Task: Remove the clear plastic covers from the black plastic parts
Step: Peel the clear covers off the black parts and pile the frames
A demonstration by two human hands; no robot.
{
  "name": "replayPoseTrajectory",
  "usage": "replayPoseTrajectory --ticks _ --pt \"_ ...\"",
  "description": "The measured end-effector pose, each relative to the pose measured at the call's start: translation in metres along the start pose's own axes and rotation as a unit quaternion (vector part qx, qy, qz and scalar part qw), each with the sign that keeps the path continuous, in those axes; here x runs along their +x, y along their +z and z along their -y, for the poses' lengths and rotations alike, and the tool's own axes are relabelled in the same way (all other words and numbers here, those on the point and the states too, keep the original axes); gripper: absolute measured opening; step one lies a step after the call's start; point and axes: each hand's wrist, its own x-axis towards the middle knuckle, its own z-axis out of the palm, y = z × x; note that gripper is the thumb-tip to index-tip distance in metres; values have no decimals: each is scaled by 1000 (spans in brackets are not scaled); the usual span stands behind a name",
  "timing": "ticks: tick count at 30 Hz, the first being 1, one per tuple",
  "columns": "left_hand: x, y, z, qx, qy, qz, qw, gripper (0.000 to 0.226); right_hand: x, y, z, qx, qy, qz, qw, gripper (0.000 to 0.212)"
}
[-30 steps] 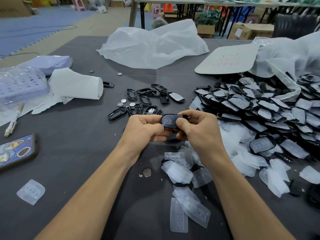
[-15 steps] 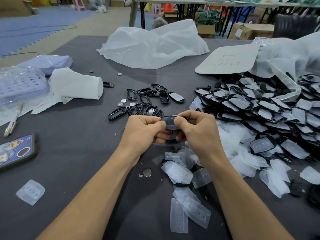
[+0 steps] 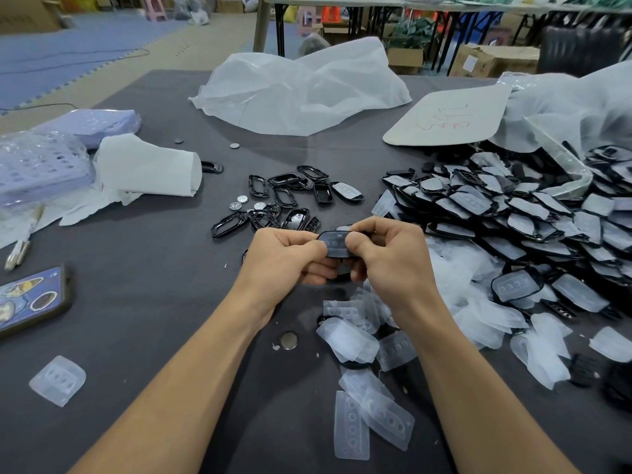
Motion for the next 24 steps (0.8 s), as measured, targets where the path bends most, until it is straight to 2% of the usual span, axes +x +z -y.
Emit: replayPoseTrajectory --ticks 11,14,18,24 --pt "3 3 -1 -13 -21 -56 998 35 -1 1 0 18 1 25 1000 26" --pt "3 2 1 -16 -20 -52 998 25 -2 1 -1 -6 -15 15 1000 27" --pt "2 2 2 -8 -16 -39 999 18 -5 2 -2 -64 -39 5 997 14" --pt "1 0 1 -20 -34 -22 999 12 -3 1 -1 -31 -13 19 999 17"
